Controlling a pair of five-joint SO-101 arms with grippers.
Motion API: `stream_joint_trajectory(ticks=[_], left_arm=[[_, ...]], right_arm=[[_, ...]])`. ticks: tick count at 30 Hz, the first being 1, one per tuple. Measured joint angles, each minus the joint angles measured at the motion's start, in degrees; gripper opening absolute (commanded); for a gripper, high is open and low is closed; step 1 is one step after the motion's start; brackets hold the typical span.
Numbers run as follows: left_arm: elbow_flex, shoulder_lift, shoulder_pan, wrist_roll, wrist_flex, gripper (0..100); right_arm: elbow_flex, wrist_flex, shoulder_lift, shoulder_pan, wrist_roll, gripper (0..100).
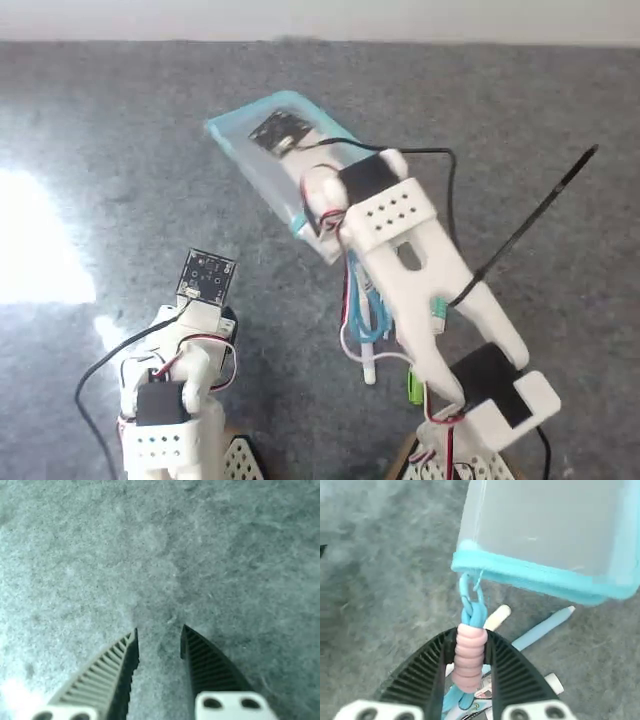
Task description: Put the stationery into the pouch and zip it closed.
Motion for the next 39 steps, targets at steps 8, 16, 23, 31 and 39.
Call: stream_joint_trajectory(ticks=[8,16,23,31,39], left_arm=[[0.00,0.00,1.49,0.00,0.00,16],[-0.53,0.00,-11.34,-8.53,-14.15,17],[-13.71,0.00,-15.30,-0.53,-18.20,23],[-28.84,10.64,-4.48,8.44,-15.38,27],[-48.26,29.98,9.41,13.98,-5.71,36]], right_arm=[[-4.57,4.13,-6.24,-1.23,2.02,0.9],[-5.19,6.24,-7.12,-1.32,3.16,0.9],[-1.58,-2.99,-15.65,-2.55,-1.05,0.9],[21.71,-19.87,-32.26,-5.01,-2.37,0.9],[29.63,-25.14,-36.31,-5.01,-2.55,0.9]])
